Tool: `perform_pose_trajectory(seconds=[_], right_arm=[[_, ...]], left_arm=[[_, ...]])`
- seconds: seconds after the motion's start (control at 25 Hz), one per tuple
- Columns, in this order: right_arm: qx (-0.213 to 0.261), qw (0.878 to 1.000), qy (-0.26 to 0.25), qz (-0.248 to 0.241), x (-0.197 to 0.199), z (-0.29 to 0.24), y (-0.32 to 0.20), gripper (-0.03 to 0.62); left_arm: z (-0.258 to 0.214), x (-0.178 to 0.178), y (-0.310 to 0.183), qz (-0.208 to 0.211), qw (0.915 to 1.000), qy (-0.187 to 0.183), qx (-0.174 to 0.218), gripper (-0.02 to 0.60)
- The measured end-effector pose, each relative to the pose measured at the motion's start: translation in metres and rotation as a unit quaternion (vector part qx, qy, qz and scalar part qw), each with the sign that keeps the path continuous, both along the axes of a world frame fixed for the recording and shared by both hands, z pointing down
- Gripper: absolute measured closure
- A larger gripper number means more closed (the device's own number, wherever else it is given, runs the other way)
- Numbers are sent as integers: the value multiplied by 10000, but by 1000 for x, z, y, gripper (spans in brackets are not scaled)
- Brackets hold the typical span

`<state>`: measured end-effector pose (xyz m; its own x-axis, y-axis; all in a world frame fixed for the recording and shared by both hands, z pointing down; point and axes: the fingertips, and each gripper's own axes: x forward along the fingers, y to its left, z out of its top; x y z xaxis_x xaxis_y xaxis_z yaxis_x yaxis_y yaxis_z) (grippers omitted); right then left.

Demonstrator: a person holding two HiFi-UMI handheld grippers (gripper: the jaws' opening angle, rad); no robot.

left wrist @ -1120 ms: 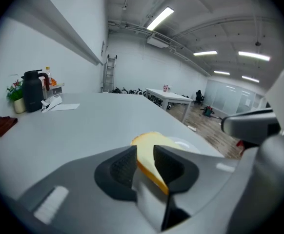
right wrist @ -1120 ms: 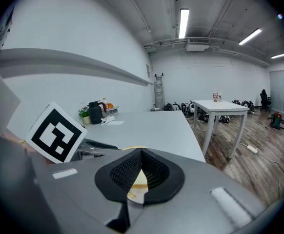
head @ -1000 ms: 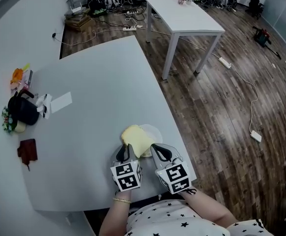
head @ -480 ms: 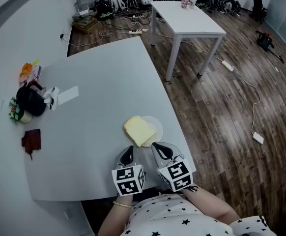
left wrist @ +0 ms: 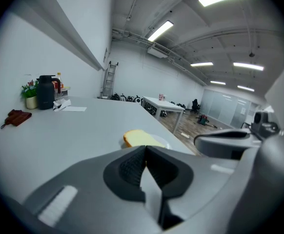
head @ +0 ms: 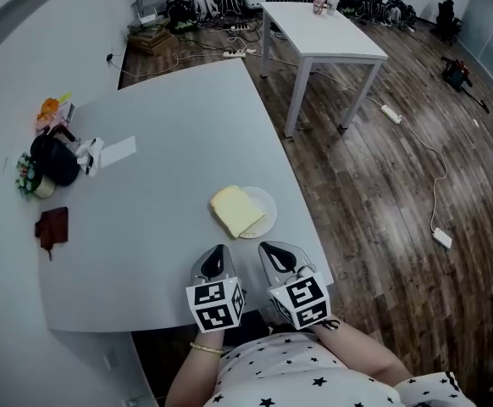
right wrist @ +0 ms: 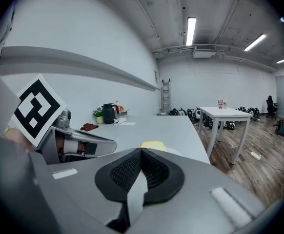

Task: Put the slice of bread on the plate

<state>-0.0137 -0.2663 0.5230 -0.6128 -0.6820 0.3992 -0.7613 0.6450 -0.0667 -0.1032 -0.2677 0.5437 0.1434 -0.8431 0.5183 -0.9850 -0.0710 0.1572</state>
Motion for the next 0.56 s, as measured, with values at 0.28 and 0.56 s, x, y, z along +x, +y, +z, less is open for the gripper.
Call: perform_pose_trajectory(seconds=[0.28, 0.56], right_arm=[[65, 9999, -19, -74, 0, -2, 16, 595], [162, 9998, -33, -85, -1, -10, 24, 595]], left_arm=[[-1, 3, 16, -20, 10000, 7, 7, 574], [-6, 6, 23, 5, 10000, 98, 6, 574]])
